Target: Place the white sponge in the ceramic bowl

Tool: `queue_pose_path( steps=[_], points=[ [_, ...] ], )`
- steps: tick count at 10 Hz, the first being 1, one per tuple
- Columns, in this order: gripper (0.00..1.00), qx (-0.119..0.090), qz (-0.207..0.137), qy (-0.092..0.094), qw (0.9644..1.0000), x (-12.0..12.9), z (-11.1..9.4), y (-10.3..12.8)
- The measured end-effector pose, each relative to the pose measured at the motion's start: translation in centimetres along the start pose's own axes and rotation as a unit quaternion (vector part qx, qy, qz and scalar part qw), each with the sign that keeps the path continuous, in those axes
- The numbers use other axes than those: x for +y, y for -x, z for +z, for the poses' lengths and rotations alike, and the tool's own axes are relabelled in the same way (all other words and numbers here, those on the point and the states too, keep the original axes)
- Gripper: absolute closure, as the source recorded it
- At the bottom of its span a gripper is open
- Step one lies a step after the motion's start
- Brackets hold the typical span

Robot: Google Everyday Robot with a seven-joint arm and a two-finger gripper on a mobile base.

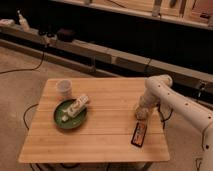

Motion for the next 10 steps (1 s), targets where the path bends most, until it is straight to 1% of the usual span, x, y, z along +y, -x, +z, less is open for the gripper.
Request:
queue_pose_path(
  steps=[1, 2, 3, 4, 5, 6, 7, 8, 9, 10],
  points=[
    [0.51, 0.015, -0.023, -0.007, 0.9996, -2.1, -1.7, -0.2],
    [0.51, 0.028, -0.051, -0.016, 0.9982, -4.7, -3.3, -0.1],
    [0.51, 0.040, -0.084, -0.025, 0.9953, -7.8, -4.8, 0.3],
    [0.51, 0.048, -0.115, -0.031, 0.9917, -10.6, -5.7, 1.0],
    [0.51, 0.056, -0.147, -0.039, 0.9868, -13.7, -6.5, 1.7],
    [0.51, 0.065, -0.173, -0.044, 0.9819, -16.4, -7.0, 2.2],
    [0.51, 0.074, -0.199, -0.052, 0.9758, -19.6, -7.7, 2.7],
    [0.51, 0.078, -0.206, -0.054, 0.9739, -20.8, -7.9, 2.6],
    [0.51, 0.081, -0.215, -0.062, 0.9713, -23.2, -7.9, 2.4],
    [0.51, 0.080, -0.222, -0.067, 0.9695, -25.1, -7.6, 2.4]
  ],
)
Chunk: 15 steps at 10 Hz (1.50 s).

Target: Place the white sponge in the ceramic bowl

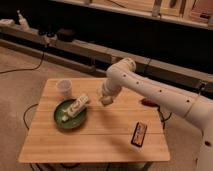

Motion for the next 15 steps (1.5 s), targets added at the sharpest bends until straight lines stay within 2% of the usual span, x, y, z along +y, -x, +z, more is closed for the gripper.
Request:
queue_pose_path(
  steps=[2, 5, 7, 10, 12, 13, 15],
  points=[
    [0.51, -0.003, -0.026, -0.008, 0.9996, -3.5, 1.5, -0.6],
    [0.51, -0.009, -0.088, -0.011, 0.9960, -6.7, 3.3, 0.9],
    [0.51, -0.022, -0.142, -0.039, 0.9889, -9.3, 2.7, 3.1],
    [0.51, -0.036, -0.194, -0.070, 0.9778, -11.4, 1.0, 5.4],
    [0.51, -0.060, -0.204, -0.083, 0.9736, -11.7, 1.1, 6.2],
    [0.51, -0.084, -0.205, -0.091, 0.9710, -11.8, 1.5, 6.6],
    [0.51, -0.123, -0.189, -0.096, 0.9694, -11.7, 2.7, 6.4]
  ],
)
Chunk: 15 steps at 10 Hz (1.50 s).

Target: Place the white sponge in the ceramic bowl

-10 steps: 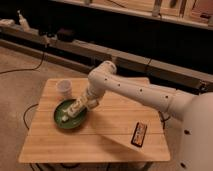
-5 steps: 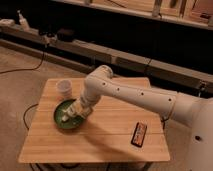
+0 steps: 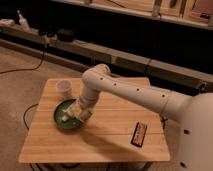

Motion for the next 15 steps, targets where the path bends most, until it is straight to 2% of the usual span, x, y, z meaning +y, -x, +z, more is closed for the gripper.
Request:
queue_pose_path(
  steps=[1, 2, 5, 6, 8, 9, 11, 15],
  points=[
    [0.51, -0.013, 0.014, -0.004, 0.9998, 0.1, 0.3, -0.9],
    [0.51, -0.014, 0.021, -0.005, 0.9997, -0.1, 0.3, -1.8],
    [0.50, -0.012, 0.011, -0.010, 0.9998, -1.7, -0.1, -2.9],
    [0.43, -0.014, 0.007, -0.014, 0.9998, -2.4, -0.2, -2.8],
    [0.24, -0.015, 0.004, -0.027, 0.9995, -3.9, -0.2, -2.7],
    [0.20, -0.010, 0.008, -0.033, 0.9994, -4.4, -0.3, -2.8],
    [0.20, -0.001, 0.016, -0.038, 0.9991, -4.7, -0.5, -3.1],
    [0.20, -0.001, 0.015, -0.038, 0.9992, -4.8, -0.5, -3.1]
  ],
)
